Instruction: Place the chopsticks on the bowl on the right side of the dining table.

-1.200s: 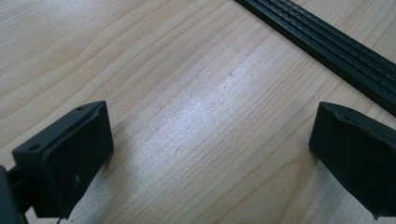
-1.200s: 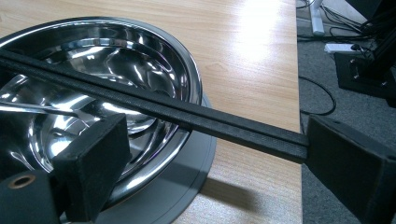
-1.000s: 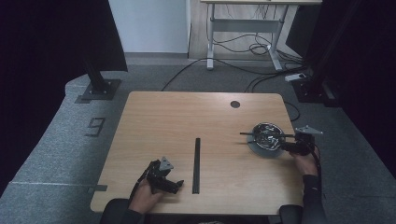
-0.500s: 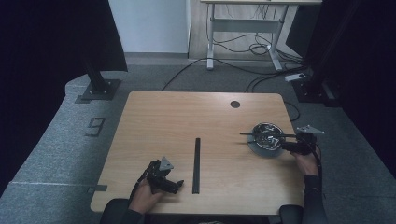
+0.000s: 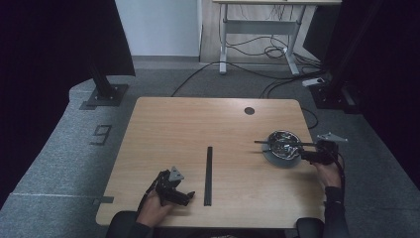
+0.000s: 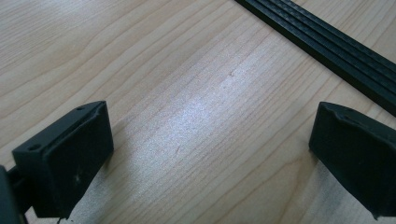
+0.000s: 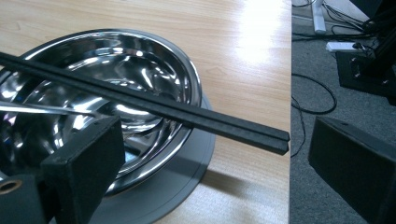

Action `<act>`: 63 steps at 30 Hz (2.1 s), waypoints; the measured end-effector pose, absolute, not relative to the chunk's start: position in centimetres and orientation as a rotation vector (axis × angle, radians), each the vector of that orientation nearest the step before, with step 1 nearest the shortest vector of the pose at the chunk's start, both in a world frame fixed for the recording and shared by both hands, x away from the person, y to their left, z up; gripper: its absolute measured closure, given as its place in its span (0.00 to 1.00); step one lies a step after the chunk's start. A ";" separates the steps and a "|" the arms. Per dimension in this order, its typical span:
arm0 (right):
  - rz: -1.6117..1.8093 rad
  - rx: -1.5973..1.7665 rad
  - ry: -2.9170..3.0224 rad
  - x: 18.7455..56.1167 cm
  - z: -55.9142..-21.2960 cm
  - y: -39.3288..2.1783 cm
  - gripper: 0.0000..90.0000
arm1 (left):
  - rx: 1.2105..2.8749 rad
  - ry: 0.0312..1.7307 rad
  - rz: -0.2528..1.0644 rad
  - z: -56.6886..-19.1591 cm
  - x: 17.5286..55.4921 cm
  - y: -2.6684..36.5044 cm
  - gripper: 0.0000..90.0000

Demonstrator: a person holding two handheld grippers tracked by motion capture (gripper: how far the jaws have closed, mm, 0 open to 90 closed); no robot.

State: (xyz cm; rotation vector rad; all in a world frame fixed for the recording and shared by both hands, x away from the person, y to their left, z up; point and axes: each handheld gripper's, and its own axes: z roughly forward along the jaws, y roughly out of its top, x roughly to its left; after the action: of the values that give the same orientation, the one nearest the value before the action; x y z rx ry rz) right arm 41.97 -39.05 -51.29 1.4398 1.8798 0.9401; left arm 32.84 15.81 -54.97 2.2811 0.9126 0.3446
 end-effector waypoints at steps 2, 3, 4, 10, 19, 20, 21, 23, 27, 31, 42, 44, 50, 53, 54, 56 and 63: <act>0.933 1.432 1.894 41.7 -51.1 -38.9 0.04 | 2.281 0.912 0.345 -55.0 32.8 15.8 0.00; 0.932 1.426 1.902 41.5 -51.0 -38.8 0.04 | 2.281 0.913 0.345 -55.0 32.8 15.8 0.00; 0.928 1.425 1.907 41.2 -50.9 -38.7 0.04 | 2.281 0.912 0.345 -55.0 32.8 15.8 0.00; 0.929 1.418 1.942 39.9 -50.0 -38.4 0.01 | 2.281 0.913 0.344 -55.0 32.8 15.8 0.00; 0.936 1.397 2.000 37.2 -49.4 -37.5 0.00 | 2.281 0.913 0.344 -55.0 32.8 15.8 0.00; 0.934 1.392 2.010 36.9 -49.3 -37.4 0.00 | 2.281 0.913 0.344 -55.0 32.8 15.8 0.00; 0.933 1.384 2.017 36.6 -49.3 -37.2 0.00 | 2.281 0.913 0.344 -55.0 32.8 15.8 0.00; 0.928 1.371 2.029 35.9 -49.2 -36.9 0.00 | 2.281 0.913 0.344 -55.0 32.8 15.8 0.00; 0.924 1.342 2.056 34.7 -49.0 -36.1 0.00 | 2.281 0.913 0.345 -55.0 32.8 15.8 0.00; 0.927 1.311 2.087 33.6 -48.5 -35.0 0.00 | 2.281 0.913 0.345 -55.0 32.8 15.8 0.00; 0.971 1.239 2.192 31.7 -47.5 -30.9 0.01 | 2.280 0.914 0.344 -55.0 32.8 15.8 0.00; 0.984 1.212 2.224 31.6 -47.3 -29.8 0.01 | 2.280 0.914 0.344 -55.0 32.8 15.8 0.00; 1.024 1.118 2.320 31.8 -47.3 -26.2 0.01 | 2.281 0.914 0.344 -55.0 32.8 15.8 0.00; 1.027 1.067 2.360 32.1 -47.6 -24.5 0.01 | 2.281 0.914 0.344 -55.0 32.8 15.8 0.00; 1.011 1.053 2.370 32.3 -47.8 -23.9 0.00 | 2.281 0.914 0.344 -55.0 32.8 15.8 0.00; 1.000 1.023 2.387 32.6 -48.2 -23.0 0.00 | 2.281 0.914 0.344 -55.0 32.8 15.8 0.00; 1.039 0.985 2.428 33.8 -50.0 -20.3 0.00 | 2.281 0.912 0.345 -55.0 32.8 15.8 0.00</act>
State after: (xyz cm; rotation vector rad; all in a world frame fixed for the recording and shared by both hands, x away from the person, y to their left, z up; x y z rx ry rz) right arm 33.83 -20.34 -50.03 0.9850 2.4277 1.0392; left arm 32.84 15.82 -54.96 2.2811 0.9125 0.3446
